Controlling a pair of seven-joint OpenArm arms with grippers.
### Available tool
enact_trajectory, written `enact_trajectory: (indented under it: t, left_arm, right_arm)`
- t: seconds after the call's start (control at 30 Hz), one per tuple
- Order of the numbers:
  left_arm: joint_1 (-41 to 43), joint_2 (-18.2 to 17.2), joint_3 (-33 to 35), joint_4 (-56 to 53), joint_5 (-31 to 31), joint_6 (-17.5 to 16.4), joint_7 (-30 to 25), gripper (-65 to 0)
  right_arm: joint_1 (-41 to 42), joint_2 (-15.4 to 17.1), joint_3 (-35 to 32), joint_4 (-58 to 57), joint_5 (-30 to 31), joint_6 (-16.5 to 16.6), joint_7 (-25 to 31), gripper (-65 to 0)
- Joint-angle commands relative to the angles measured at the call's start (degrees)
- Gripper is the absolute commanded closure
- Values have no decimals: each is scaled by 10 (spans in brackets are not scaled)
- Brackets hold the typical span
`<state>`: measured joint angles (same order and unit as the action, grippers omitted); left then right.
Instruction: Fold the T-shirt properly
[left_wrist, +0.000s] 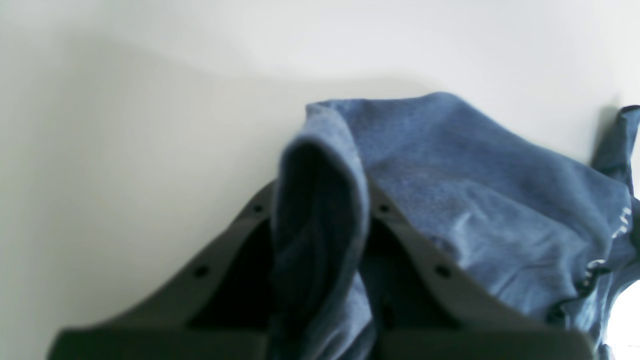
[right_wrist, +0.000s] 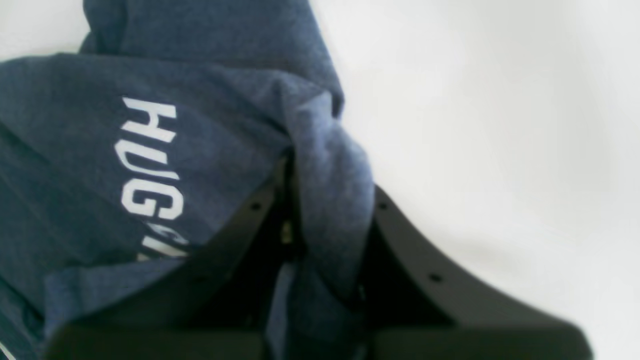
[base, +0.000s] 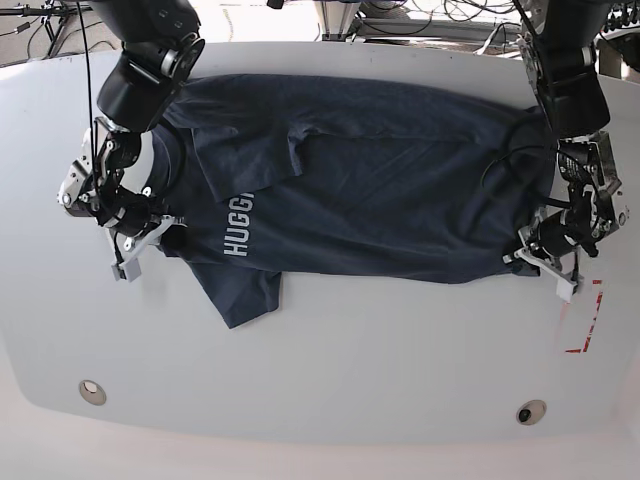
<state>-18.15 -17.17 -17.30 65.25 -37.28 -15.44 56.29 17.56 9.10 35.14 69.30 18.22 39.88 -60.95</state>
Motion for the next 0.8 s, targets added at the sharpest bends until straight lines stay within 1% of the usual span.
enact_trajectory:
  t: [0.0,0.2,0.33,0.43,0.57,0.77]
  left_arm:
    - [-19,-8,-4,64,-14,-5,6,0]
    - [-19,-12,-29,140,-43,-5,15,0]
    - [-22,-12,-33,168,-53,-5,16,0]
    - [-33,-12,-33,206,-63,-5,16,0]
    - [-54,-12,-33,246,-63,-5,16,0]
    - [-116,-9,-32,293,-59,-5,16,0]
  right_arm:
    - [16,19,2,56,13,1,-9,-6]
    - [20,24,1,124,13,1,-45,-6]
    - [38,40,-3,153,13,1,-57,-6]
    - [56,57,-38,166,13,1,-68,-6]
    - [86,81,-77,186,13,1,-69,-6]
    - [142,112,-108,209,13,1,-74,-6]
